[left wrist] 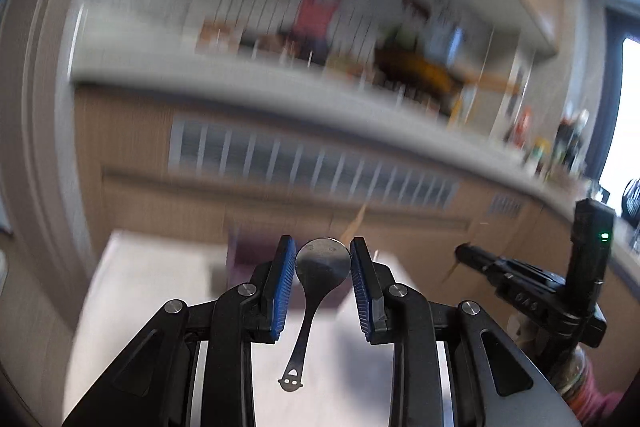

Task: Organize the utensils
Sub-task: 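Lower the spoon and chopstick into the caddy and open both tools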

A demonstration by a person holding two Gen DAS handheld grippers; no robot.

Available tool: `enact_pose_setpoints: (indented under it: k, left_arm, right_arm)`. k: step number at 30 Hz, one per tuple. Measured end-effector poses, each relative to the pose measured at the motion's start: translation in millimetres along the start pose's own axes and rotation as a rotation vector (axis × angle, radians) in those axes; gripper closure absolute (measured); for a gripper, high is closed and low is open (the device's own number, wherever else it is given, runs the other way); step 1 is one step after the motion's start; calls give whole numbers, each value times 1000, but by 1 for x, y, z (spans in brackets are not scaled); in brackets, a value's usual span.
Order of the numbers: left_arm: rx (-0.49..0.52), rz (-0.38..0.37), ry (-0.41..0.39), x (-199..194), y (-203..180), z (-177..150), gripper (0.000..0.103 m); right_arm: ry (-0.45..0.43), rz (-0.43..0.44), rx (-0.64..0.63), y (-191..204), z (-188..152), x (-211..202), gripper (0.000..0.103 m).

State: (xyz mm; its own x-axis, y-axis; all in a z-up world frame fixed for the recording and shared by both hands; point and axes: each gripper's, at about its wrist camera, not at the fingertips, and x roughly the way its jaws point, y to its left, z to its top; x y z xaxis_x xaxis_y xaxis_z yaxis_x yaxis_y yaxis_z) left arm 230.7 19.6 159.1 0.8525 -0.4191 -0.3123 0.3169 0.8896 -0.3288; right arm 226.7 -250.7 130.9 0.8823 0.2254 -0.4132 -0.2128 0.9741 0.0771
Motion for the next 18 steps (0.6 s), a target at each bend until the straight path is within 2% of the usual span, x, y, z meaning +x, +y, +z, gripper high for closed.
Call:
enact_pose_setpoints:
  k: [2, 5, 9, 15, 18]
  left_arm:
    - [-13, 0, -94, -2, -1, 25, 74]
    - [-21, 17, -178, 13, 4, 51, 74]
    - [-60, 24, -216, 47, 18, 57, 74]
    - [-77, 34, -270, 88, 34, 41, 74]
    - [-83, 28, -254, 107, 39, 33, 74]
  right_arm:
    - [-139, -4, -4, 4, 41, -15, 98]
    - [-246, -18, -14, 11, 75, -13, 98]
    - [-232, -11, -26, 22, 91, 24, 98]
    - [-153, -18, -22, 16, 78, 61, 98]
    - [-128, -25, -15, 12, 73, 72, 98]
